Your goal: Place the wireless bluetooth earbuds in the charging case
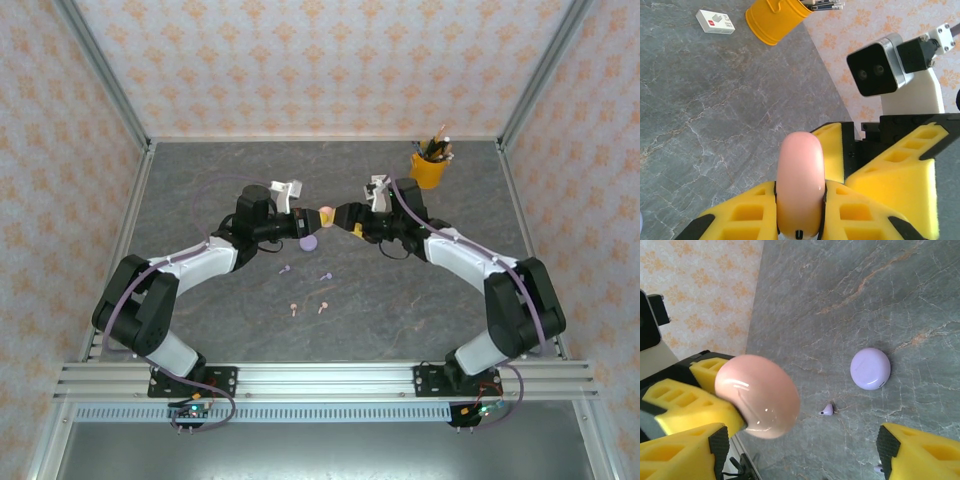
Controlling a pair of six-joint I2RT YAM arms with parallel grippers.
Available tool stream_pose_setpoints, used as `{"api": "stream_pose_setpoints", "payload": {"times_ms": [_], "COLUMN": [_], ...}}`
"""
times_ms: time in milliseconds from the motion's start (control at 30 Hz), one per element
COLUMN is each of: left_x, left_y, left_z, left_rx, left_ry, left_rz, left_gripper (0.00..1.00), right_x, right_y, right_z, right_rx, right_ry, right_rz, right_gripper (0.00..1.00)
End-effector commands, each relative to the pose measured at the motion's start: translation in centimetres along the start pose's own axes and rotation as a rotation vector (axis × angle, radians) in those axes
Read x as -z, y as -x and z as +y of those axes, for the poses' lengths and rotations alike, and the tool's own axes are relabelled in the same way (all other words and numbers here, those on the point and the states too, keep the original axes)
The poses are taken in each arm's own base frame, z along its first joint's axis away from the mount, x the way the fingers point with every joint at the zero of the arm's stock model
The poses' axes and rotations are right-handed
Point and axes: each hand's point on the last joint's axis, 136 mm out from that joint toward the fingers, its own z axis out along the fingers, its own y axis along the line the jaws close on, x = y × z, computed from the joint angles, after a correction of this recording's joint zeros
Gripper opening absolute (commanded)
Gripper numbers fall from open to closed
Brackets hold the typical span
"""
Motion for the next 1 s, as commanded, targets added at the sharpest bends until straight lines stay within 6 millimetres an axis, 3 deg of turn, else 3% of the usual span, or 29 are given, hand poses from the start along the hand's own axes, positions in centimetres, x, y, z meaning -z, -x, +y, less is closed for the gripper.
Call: {"api": "stream_pose_setpoints", "payload": {"times_ms": [0,533,700,967], "left_x": [0.6,1.6,1.7,1.7], "left_y": [1.1,1.6,1.3,1.2], "left_z": [-1.7,-3.4,-3.1,-3.2], "left_rx": [-0.055,-0.073,-0.072,-0.075], "left_ry": [-0.034,-0.074,-0.067,-0.074], "left_rz": [-0.007,-0.03,-0.032,-0.038], "left_gripper": [0.07,0.06,0.06,0.04], "right_x": [-0.6,-0.8,0.3,2.3], "right_y": [1.5,2.6,2.2,1.4], "right_z": [1.2,-4.8,-4.0,-0.7], "right_rx": [0.056,-0.078,-0.067,-0.031], "right_ry": [0.026,-0.093,-0.08,0.018], "right_rz": [-0.028,-0.086,-0.088,-0.096], "right_gripper": [0.78,0.7,0.7,0.7]}}
